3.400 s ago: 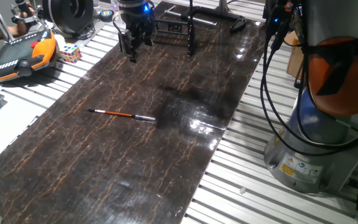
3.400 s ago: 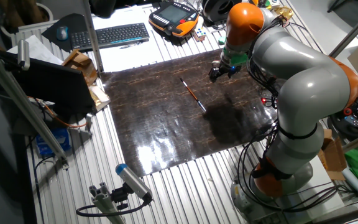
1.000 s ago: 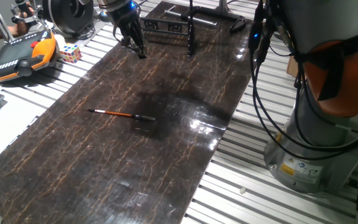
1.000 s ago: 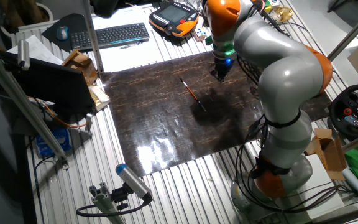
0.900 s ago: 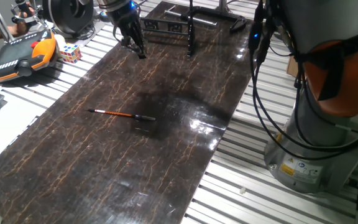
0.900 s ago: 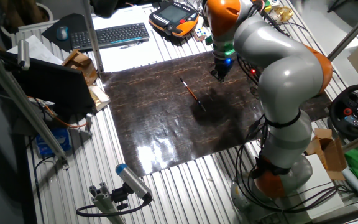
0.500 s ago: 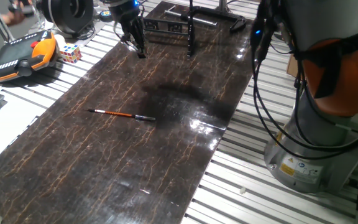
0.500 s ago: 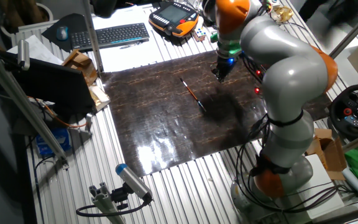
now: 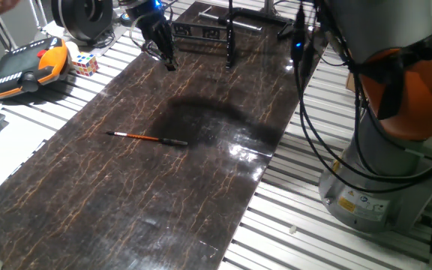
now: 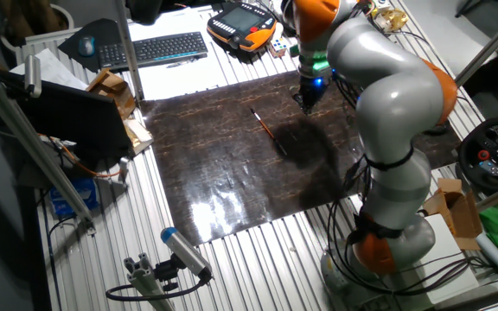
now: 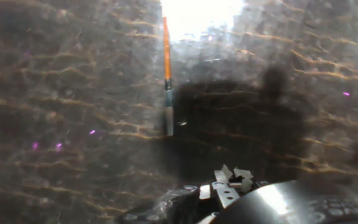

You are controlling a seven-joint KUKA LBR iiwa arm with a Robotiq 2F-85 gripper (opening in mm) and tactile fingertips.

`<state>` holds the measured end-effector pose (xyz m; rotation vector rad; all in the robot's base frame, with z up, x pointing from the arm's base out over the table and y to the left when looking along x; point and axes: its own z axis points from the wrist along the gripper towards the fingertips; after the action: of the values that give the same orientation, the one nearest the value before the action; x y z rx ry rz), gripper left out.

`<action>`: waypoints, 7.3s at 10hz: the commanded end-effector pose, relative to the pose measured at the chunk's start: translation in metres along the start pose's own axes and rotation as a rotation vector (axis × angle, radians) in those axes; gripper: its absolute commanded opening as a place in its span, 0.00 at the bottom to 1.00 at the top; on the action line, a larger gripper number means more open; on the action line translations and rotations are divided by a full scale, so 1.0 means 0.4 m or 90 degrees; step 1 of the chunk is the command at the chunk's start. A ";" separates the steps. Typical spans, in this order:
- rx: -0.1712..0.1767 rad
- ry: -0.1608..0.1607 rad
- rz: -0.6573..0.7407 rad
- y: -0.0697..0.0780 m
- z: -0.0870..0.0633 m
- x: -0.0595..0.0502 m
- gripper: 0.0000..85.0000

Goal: Place the brush on the pen rack

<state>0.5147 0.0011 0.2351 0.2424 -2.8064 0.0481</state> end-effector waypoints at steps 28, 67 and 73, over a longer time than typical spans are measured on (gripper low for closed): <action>0.039 -0.075 0.051 0.164 0.364 -0.317 0.47; 0.025 -0.238 0.589 -0.014 0.125 -0.280 0.01; 0.053 -0.269 0.610 -0.114 0.084 -0.226 0.01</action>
<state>0.5964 -0.0292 0.1748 -1.1577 -3.0496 0.3582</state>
